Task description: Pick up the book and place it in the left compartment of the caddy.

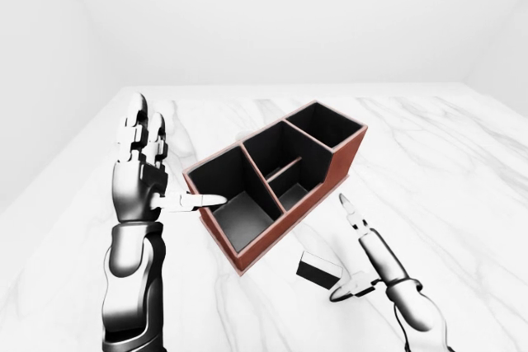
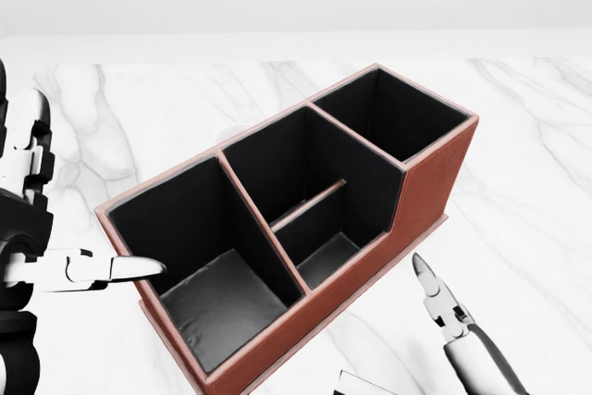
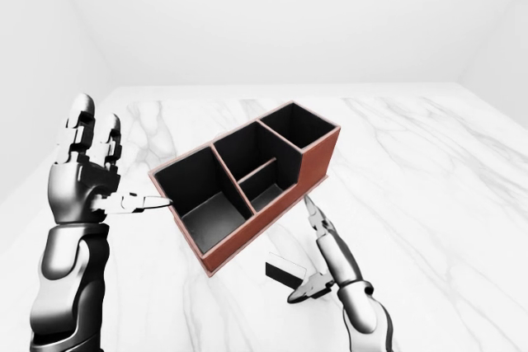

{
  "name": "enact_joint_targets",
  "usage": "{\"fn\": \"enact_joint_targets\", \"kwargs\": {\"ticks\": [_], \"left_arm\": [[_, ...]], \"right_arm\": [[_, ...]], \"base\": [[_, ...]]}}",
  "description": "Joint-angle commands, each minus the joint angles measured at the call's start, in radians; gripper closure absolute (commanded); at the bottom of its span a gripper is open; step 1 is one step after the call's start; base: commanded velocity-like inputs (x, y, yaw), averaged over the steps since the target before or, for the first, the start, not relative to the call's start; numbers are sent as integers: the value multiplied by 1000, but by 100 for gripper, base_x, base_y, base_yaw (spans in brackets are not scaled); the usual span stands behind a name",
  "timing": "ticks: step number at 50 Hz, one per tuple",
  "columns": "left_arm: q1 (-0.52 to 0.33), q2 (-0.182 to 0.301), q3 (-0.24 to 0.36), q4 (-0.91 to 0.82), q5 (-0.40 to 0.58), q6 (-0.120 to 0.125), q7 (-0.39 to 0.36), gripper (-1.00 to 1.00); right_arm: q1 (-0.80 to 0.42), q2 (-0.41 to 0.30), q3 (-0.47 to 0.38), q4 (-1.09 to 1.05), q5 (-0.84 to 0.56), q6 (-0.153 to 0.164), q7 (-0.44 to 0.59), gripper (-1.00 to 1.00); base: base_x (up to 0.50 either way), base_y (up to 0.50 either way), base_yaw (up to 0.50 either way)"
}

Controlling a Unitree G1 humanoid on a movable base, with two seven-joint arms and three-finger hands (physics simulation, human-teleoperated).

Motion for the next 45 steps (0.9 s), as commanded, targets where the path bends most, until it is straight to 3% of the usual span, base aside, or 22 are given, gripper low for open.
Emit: {"fn": "enact_joint_targets", "kwargs": {"ticks": [1,45], "left_arm": [[-5,2,4,1,-4,0,0,-100],[-11,7,11,-9,-13,0,5,-100]], "right_arm": [[-16,-11,19,37,-37,0,-23,-100],[-32,-29,97,107,-112,0,-90,-100]], "base": [[0,0,0],[0,0,0]]}}
